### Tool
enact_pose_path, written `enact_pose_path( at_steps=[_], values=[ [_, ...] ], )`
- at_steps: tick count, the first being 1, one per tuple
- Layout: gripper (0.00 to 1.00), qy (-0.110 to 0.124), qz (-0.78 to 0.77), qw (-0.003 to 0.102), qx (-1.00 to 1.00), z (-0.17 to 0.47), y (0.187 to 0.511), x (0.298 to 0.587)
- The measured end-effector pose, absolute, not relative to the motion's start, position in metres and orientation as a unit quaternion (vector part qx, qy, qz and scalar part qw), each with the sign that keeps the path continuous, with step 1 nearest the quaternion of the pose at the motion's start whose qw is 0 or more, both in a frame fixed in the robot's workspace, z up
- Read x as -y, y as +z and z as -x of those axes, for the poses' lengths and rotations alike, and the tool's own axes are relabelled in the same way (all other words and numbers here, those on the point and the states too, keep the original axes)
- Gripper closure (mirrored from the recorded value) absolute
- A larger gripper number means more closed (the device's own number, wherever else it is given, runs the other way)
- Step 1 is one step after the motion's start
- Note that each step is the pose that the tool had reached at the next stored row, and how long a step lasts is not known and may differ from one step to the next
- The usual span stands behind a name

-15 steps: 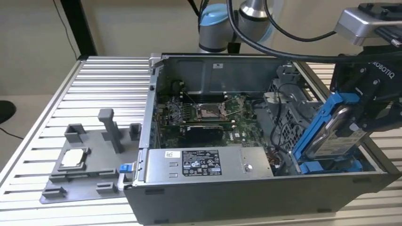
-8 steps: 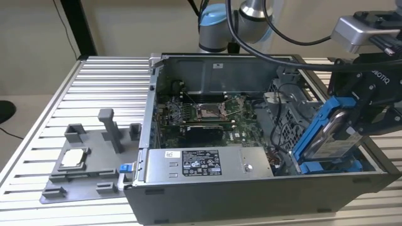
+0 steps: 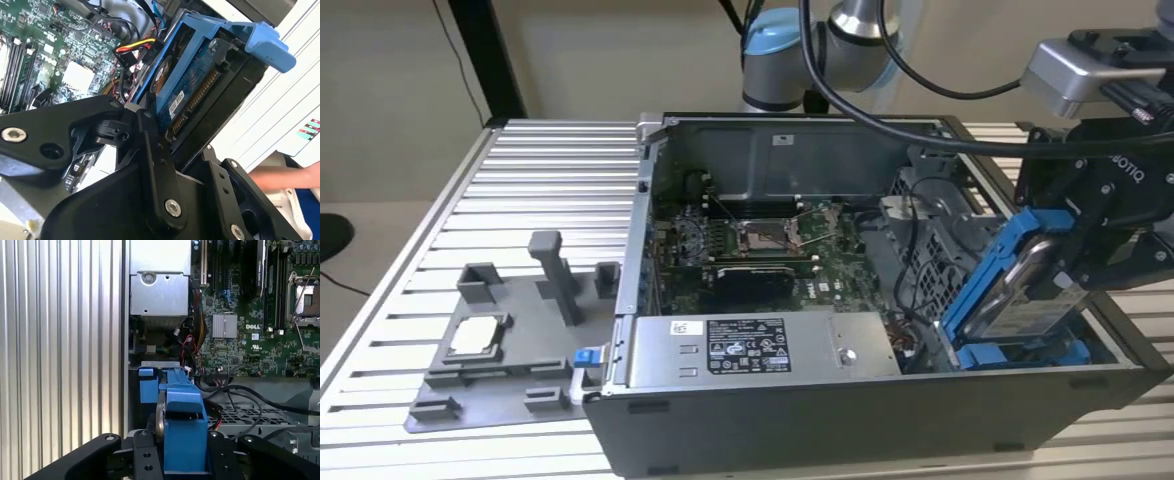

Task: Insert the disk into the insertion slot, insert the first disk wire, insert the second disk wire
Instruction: 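Insert the disk into the insertion slot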

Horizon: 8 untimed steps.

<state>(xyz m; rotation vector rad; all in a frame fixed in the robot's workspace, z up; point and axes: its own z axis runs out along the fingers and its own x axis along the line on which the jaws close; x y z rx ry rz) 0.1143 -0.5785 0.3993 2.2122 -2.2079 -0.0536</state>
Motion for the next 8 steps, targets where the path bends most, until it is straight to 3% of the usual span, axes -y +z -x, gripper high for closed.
enact_pose_path(
  at_steps=[1,2,8],
  values=[
    [1.00,-0.017,-0.708,0.008,0.706,-0.1143,0.3992,0.5786],
    [0.00,-0.017,-0.708,0.008,0.706,-0.1143,0.3994,0.5786],
    [0.00,-0.017,-0.708,0.008,0.706,-0.1143,0.3993,0.5788]
  ],
)
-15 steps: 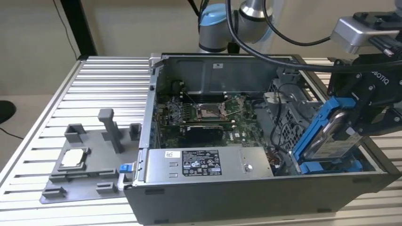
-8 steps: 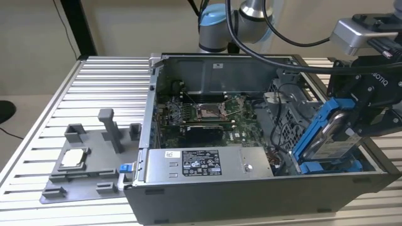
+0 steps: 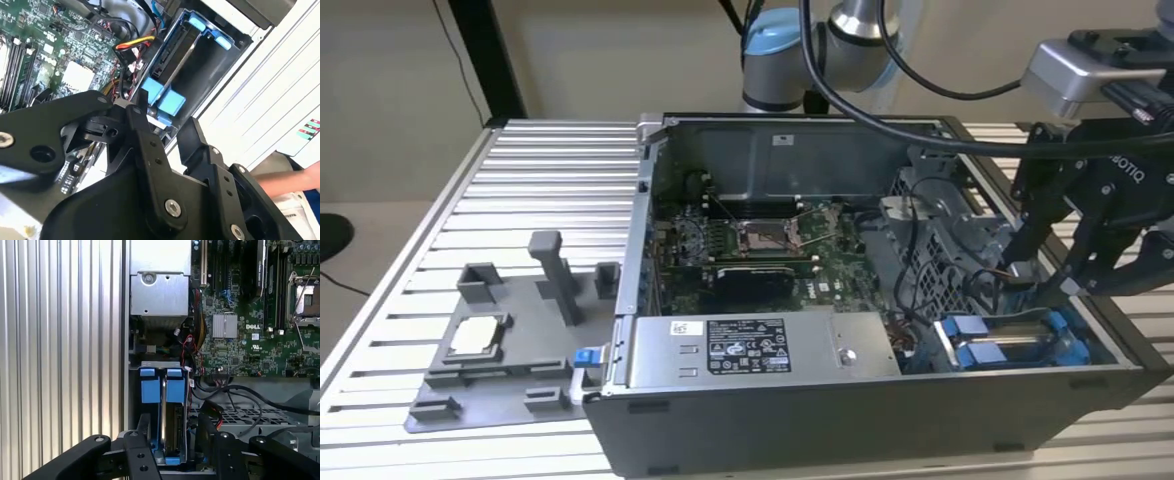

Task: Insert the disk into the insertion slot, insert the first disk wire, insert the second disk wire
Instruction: 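Insert the disk into the insertion slot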

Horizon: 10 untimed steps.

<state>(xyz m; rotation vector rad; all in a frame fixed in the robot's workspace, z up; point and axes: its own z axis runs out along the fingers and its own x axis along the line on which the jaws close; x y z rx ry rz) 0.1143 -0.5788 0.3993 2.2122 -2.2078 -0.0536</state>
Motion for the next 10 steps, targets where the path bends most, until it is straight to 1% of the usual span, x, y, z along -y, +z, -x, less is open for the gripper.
enact_pose_path(
  at_steps=[4,10],
  values=[
    [0.00,-0.016,-0.708,0.006,0.706,-0.1144,0.3983,0.5784],
    [0.00,-0.007,-0.708,-0.007,0.706,-0.1157,0.3965,0.5753]
  ],
)
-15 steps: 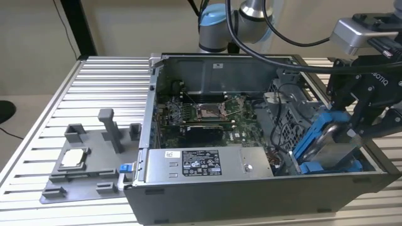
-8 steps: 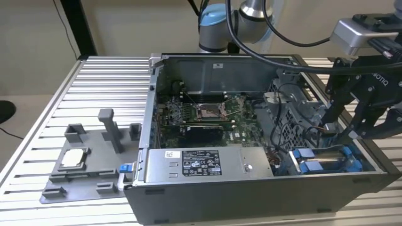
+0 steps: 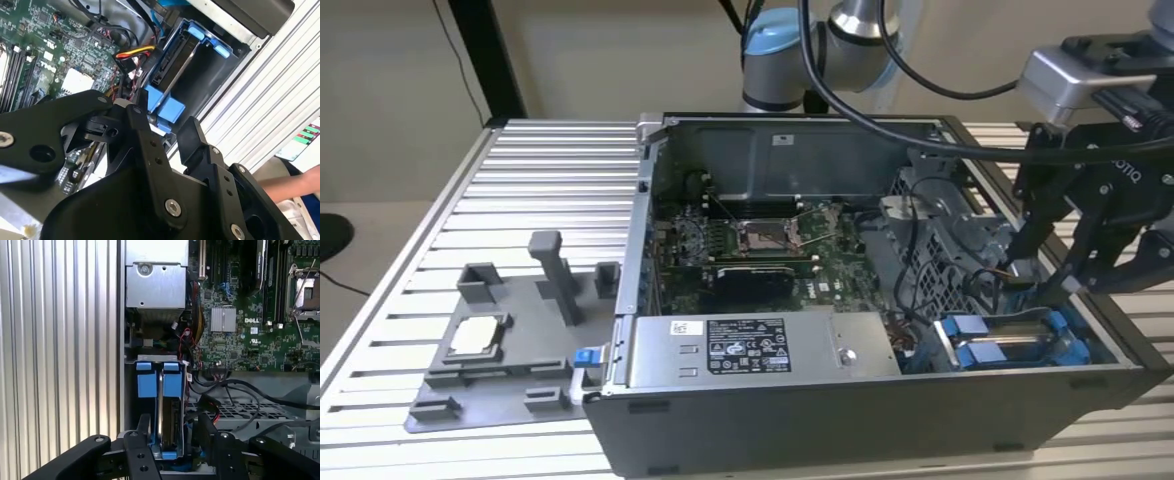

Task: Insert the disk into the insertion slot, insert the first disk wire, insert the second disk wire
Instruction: 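Insert the disk into the insertion slot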

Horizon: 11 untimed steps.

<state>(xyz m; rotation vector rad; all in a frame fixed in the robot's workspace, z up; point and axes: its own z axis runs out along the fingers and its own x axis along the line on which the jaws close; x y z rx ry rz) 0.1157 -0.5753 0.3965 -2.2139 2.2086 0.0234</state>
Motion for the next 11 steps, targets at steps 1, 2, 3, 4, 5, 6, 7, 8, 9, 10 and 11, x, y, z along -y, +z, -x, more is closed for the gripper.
enact_pose_path(
  at_steps=[1,2,3,4,5,6,7,8,9,10,11],
  values=[
    [0.00,0.007,0.708,0.010,-0.706,-0.1159,0.3962,0.5747],
    [0.00,0.008,0.708,0.013,-0.706,-0.1160,0.3957,0.5743],
    [0.00,0.008,0.708,0.015,-0.706,-0.1161,0.3953,0.5738],
    [0.00,0.009,0.708,0.018,-0.706,-0.1162,0.3947,0.5733],
    [0.00,0.010,0.708,0.019,-0.706,-0.1165,0.3939,0.5726],
    [0.00,0.010,0.708,0.019,-0.706,-0.1167,0.3928,0.5718],
    [0.00,0.010,0.707,0.019,-0.706,-0.1169,0.3912,0.5710],
    [0.00,0.010,0.707,0.020,-0.707,-0.1173,0.3895,0.5701],
    [0.00,0.010,0.707,0.020,-0.707,-0.1175,0.3881,0.5696],
    [0.00,0.010,0.707,0.020,-0.707,-0.1175,0.3880,0.5696],
    [0.00,0.010,0.707,0.020,-0.707,-0.1175,0.3880,0.5696]
  ],
)
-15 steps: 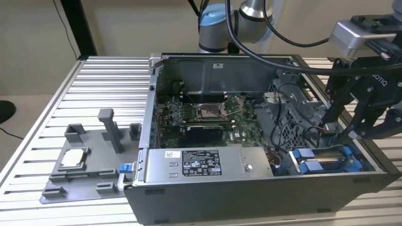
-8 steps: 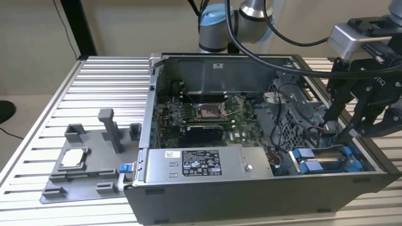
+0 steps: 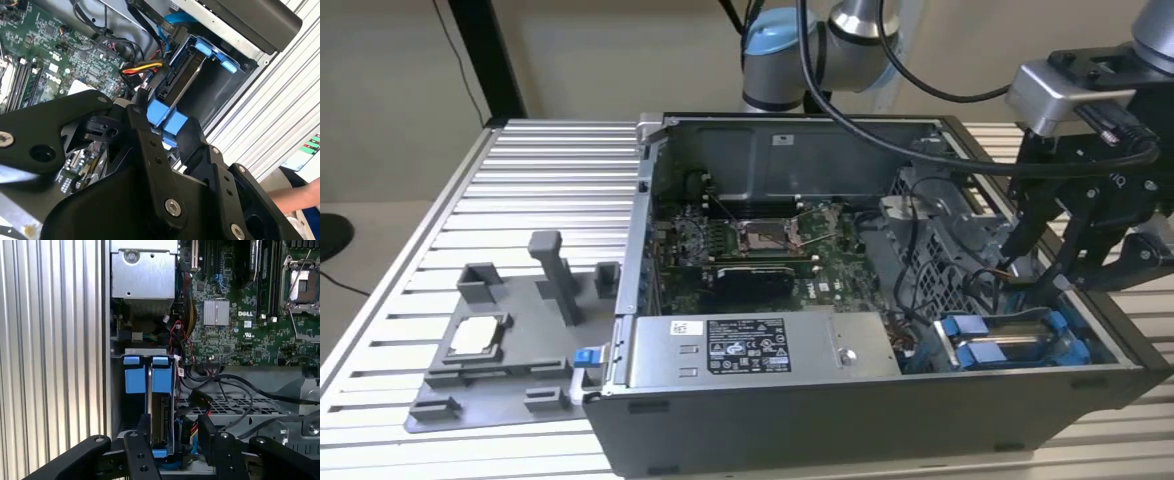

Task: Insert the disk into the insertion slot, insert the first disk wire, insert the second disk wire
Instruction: 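Insert the disk into the insertion slot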

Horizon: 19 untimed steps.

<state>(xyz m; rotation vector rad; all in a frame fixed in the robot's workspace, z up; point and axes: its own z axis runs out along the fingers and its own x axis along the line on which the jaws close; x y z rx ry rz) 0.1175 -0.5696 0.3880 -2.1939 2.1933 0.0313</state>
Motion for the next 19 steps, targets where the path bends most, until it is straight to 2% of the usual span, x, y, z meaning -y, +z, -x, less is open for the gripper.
enact_pose_path(
  at_steps=[13,19],
  values=[
    [0.00,0.010,0.707,0.020,-0.707,-0.1174,0.3878,0.5695],
    [0.00,0.006,0.707,0.028,-0.707,-0.1173,0.3835,0.5695]
  ],
)
